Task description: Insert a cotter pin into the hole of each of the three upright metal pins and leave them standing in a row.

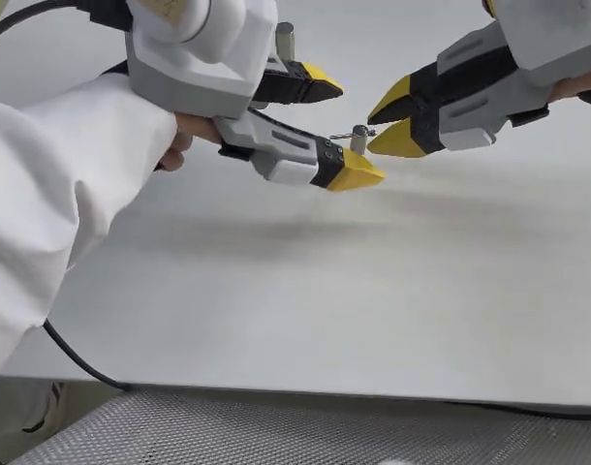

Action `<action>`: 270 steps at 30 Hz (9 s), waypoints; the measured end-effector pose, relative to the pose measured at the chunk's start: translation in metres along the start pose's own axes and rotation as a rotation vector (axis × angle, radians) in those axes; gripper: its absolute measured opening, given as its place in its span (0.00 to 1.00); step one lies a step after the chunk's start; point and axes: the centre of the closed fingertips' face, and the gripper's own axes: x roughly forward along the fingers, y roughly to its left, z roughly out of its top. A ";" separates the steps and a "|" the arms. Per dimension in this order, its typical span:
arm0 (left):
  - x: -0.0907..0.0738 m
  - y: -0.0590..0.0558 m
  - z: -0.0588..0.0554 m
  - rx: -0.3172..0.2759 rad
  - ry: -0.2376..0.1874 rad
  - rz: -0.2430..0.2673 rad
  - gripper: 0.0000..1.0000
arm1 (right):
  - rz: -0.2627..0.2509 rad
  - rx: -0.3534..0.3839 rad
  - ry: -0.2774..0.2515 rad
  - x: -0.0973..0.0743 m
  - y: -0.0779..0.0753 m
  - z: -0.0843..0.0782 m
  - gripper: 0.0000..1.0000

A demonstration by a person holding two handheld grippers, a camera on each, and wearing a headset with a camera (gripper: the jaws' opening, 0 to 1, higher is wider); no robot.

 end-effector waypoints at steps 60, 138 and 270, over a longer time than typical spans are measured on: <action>-0.055 -0.012 -0.056 -0.161 0.027 0.079 0.97 | -0.034 0.051 -0.020 0.055 -0.036 0.028 0.04; -0.089 -0.022 -0.033 -0.304 -0.089 0.202 0.99 | -0.239 0.548 -0.222 -0.093 0.053 -0.035 0.98; -0.081 0.092 0.056 -0.153 -0.215 0.399 0.11 | -0.357 0.696 -0.283 -0.102 0.072 -0.049 0.79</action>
